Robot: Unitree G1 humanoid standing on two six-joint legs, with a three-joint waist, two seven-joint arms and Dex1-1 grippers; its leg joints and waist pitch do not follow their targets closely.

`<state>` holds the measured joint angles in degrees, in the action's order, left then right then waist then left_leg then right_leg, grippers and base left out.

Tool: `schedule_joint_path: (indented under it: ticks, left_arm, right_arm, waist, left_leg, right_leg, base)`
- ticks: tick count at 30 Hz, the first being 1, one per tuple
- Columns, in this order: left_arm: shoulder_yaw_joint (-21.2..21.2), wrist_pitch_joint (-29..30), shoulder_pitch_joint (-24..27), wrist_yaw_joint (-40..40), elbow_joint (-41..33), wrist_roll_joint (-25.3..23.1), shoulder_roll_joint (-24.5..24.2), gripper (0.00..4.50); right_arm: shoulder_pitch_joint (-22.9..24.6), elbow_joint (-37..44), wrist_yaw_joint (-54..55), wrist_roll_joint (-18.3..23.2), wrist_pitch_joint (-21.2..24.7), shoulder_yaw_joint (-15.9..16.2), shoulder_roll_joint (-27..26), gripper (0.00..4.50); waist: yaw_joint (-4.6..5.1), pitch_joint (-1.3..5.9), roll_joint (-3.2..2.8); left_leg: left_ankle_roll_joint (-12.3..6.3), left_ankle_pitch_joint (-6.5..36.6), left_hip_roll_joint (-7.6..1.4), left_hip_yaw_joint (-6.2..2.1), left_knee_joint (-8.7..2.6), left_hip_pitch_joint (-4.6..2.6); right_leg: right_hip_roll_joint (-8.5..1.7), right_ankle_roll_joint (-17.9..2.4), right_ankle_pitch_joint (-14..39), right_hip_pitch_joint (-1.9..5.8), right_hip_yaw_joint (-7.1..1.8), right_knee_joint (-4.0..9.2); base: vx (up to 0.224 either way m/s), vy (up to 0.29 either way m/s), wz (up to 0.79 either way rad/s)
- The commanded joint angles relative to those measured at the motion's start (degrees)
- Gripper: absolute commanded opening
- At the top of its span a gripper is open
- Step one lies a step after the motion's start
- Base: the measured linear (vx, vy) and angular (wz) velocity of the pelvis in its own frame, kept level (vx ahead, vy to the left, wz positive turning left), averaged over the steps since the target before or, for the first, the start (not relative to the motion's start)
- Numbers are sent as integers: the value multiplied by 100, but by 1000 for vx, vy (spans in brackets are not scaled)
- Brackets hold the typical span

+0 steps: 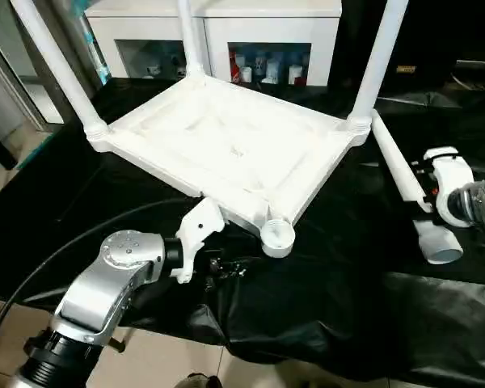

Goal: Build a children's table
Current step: Pick table leg

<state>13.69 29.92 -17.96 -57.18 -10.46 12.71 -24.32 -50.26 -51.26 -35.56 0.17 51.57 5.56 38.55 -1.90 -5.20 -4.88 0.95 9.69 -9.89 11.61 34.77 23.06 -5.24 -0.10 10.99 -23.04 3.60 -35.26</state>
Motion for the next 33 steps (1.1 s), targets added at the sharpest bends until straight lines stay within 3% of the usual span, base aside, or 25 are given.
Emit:
schedule_joint_path:
  ticks: [1, 8, 14, 15, 18, 20, 21, 22, 24, 26, 27, 29, 30, 31, 33]
  left_arm:
    - [8, 23, -44, -5, -102, 15, -61, 229]
    - [30, 124, -87, 27, -224, 94, -103, 229]
    - [26, 102, -184, 39, -213, 119, -80, 229]
    - [9, 63, -216, 73, -184, 131, -23, 229]
    - [-27, -9, -241, 164, -130, 150, 82, 229]
    - [-39, -38, -254, 206, -112, 153, 106, 229]
    - [-45, -61, -272, 222, -93, 162, 121, 229]
    - [-45, -61, -272, 222, -93, 162, 121, 229]
    - [-104, -183, -339, 329, 0, 174, 226, 229]
    - [-125, -219, -363, 373, 33, 174, 262, 246]
    - [-174, -251, -415, 486, 97, 175, 357, 262]
    - [-184, -257, -426, 509, 110, 175, 376, 266]
    - [-337, -257, -556, 790, 257, 242, 639, 275]
    - [-419, -251, -612, 924, 321, 285, 764, 275]
    - [-480, -203, -657, 1003, 358, 348, 845, 305]
  right_arm:
    - [-71, -144, -69, -88, -79, 65, 29, 320]
    - [-296, -698, -267, -190, -338, 176, 41, 257]
    - [-359, -1006, -230, -128, -454, -14, 65, 205]
    - [-298, -1022, -102, 106, -393, -352, 78, 200]
    - [-200, -1067, 65, 433, -296, -827, 108, 190]
    - [-127, -1050, 116, 478, -285, -903, 147, 187]
    - [-82, -1025, 228, 532, -287, -1010, 182, 187]
    - [-82, -1025, 228, 532, -287, -1010, 182, 187]
    - [32, -886, 528, 769, -396, -1420, 256, 187]
    - [56, -844, 609, 844, -469, -1560, 263, 187]
    - [134, -651, 620, 1058, -665, -1864, 229, 187]
    - [150, -612, 623, 1101, -704, -1926, 222, 187]
    - [449, 104, 572, 1708, -1308, -2779, 4, 186]
    - [614, 503, 517, 1988, -1541, -3147, -119, 186]
    - [831, 1019, 340, 2231, -1655, -3352, -282, 186]
  waist:
    - [-2, 450, 201]
    - [3, 457, 212]
    - [-1, 469, 226]
    - [3, 479, 237]
    - [-14, 496, 222]
    - [-22, 506, 224]
    - [-27, 510, 186]
    - [-20, 503, 202]
    - [-25, 495, 150]
    - [-17, 496, 185]
    - [-17, 494, 188]
    - [-12, 501, 191]
    - [-32, 483, 116]
    - [-23, 478, 139]
    - [-11, 517, 198]
  left_leg:
    - [-466, 722, -265, -111, -294, -140]
    - [-443, 838, -270, -109, -287, -144]
    - [-385, 919, -271, -113, -275, -143]
    - [-385, 903, -273, -111, -274, -143]
    - [-414, 831, -266, -107, -258, -139]
    - [-428, 795, -260, -110, -253, -132]
    - [-416, 830, -258, -114, -246, -134]
    - [-406, 880, -256, -104, -249, -139]
    - [-301, 1088, -256, -119, -249, -153]
    - [-238, 1185, -256, -123, -256, -147]
    - [-234, 1216, -252, -119, -257, -149]
    - [-204, 1324, -250, -133, -256, -147]
    - [-225, 1415, -245, -121, -256, -150]
    - [-234, 1482, -243, -101, -250, -164]
    - [-311, 1281, -234, -147, -263, -110]
  right_leg:
    - [-263, -1668, 984, 273, -222, 386]
    - [-259, -1725, 1000, 270, -217, 380]
    - [-261, -1712, 1080, 275, -218, 375]
    - [-260, -1711, 1054, 282, -221, 373]
    - [-257, -1721, 950, 288, -221, 365]
    - [-249, -1737, 880, 294, -210, 358]
    - [-252, -1742, 904, 291, -204, 354]
    - [-247, -1728, 950, 283, -206, 377]
    - [-247, -1696, 1185, 274, -199, 384]
    - [-245, -1656, 1250, 279, -198, 394]
    - [-247, -1640, 1281, 276, -197, 405]
    - [-247, -1594, 1354, 283, -183, 404]
    - [-271, -1513, 1458, 273, -194, 441]
    - [-268, -1437, 1510, 258, -208, 472]
    - [-266, -1397, 1428, 318, -167, 425]
  base:
    - [0, 0, 0]
    - [0, 0, 0]
    - [0, 0, 0]
    - [0, 0, 0]
    - [0, 0, 0]
    - [0, 0, 0]
    - [0, 0, 0]
    - [0, 0, 0]
    - [0, 0, 0]
    - [0, 0, 0]
    - [0, 0, 0]
    - [0, 0, 0]
    - [0, 0, 0]
    - [0, 0, 0]
    - [0, 0, 0]
